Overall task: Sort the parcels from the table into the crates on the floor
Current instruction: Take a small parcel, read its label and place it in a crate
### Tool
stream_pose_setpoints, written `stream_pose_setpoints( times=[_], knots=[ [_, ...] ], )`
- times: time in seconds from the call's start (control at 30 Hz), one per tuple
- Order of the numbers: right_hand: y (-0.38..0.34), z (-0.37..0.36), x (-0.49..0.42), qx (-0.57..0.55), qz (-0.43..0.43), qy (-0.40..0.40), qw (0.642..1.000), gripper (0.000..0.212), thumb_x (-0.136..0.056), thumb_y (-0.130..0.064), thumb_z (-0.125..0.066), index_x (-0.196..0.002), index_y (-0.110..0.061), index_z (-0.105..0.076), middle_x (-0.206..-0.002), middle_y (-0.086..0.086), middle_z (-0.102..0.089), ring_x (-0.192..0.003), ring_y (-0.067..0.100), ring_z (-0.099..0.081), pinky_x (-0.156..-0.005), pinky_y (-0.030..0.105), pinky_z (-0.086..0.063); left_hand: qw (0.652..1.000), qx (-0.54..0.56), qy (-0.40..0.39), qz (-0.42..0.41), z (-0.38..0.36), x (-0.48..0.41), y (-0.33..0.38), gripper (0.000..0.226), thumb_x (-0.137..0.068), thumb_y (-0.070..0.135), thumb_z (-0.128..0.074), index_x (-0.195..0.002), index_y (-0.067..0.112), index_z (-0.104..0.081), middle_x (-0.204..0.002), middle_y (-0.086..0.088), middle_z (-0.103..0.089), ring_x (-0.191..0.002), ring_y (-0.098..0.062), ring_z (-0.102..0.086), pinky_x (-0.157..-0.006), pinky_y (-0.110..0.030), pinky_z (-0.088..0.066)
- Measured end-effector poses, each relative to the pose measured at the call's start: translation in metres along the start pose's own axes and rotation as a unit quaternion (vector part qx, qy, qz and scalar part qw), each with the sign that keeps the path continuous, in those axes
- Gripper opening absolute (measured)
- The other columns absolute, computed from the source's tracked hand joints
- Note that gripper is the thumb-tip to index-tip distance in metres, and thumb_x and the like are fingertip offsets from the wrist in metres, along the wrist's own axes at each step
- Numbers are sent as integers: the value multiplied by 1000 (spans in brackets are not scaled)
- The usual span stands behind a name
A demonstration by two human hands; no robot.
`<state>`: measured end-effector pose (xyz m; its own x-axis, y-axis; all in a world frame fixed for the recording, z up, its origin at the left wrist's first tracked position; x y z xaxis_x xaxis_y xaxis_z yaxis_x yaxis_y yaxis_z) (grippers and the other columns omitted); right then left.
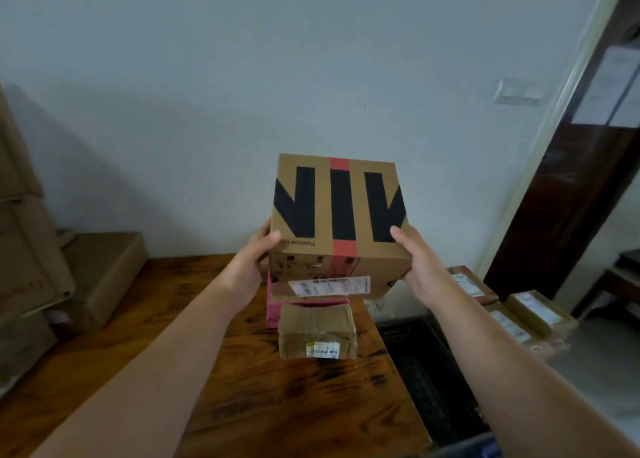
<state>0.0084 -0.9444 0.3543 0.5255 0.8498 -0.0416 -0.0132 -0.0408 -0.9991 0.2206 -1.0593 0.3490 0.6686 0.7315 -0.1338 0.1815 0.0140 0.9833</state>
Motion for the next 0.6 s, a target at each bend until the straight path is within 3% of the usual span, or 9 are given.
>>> stream_pose_setpoints(
  times=[0.07, 0.17, 0.23, 0.3, 0.37, 0.43, 0.6],
  knots=[
    [0, 2, 4, -14, -13, -6, 1000, 68, -73, -57, -56, -132, -25, -43, -117, 5, -61, -109, 22, -58, -88, 38, -47, 999, -35, -39, -15, -10, 2, 3, 101, -54, 73, -69, -140, 35, -34, -121, 5, -63, -110, -16, -59, -87, -35, -50],
    [-5, 9, 9, -15, -11, -7, 1000, 88, -64, -69, -53, -139, -26, -40, -132, 5, -55, -123, 25, -49, -108, 49, -34, 995, -92, -43, -8, -19, 2, 5, 103, -56, 65, -75, -143, 38, -26, -120, 12, -63, -106, -7, -61, -84, -28, -47],
    [-15, 14, 14, -4, 18, -21, 1000, 86, -58, -76, -55, -130, -31, -46, -128, -1, -58, -123, 21, -49, -110, 51, -31, 994, -113, 0, -10, -17, -2, 7, 90, -61, 51, -78, -139, 37, -35, -109, 19, -66, -97, 0, -63, -75, -21, -45],
    [-21, 19, 16, 34, 38, -39, 998, 90, -46, -79, -69, -120, -34, -47, -119, -8, -61, -114, 13, -54, -103, 43, -38, 992, -102, 67, -1, -12, -5, 7, 71, -63, 47, -72, -129, 37, -47, -101, 20, -67, -91, -1, -62, -69, -19, -41],
    [-20, 27, 15, 83, 42, -45, 995, 93, -43, -58, -84, -123, -37, -41, -117, -13, -59, -111, 7, -54, -101, 40, -40, 989, -79, 126, 16, -7, -7, 1, 55, -72, 48, -67, -124, 35, -52, -104, 17, -64, -91, -1, -55, -67, -21, -38],
    [-18, 34, 15, 104, 48, -45, 992, 90, -53, -36, -84, -128, -41, -36, -119, -18, -57, -110, 2, -51, -99, 39, -41, 986, -48, 155, 39, -7, -6, -9, 49, -76, 54, -61, -119, 29, -57, -103, 13, -63, -90, -2, -53, -68, -21, -36],
    [-13, 49, 14, 76, 37, -30, 996, 79, -77, -17, -76, -142, -38, -35, -123, -10, -61, -113, 15, -58, -98, 47, -46, 984, -38, 158, 71, -23, -3, -21, 51, -62, 69, -55, -96, 32, -64, -85, 16, -69, -87, -4, -58, -76, -27, -41]
  ],
)
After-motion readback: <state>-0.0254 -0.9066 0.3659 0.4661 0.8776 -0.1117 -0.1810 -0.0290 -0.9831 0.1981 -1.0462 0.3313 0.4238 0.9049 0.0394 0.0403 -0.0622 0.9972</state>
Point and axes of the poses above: each hand's wrist, its own x-axis away from the middle knuckle, its own z-axis out of the back of the hand, y = z × x, the point moved 10 cm from there along -x, towards the middle knuckle
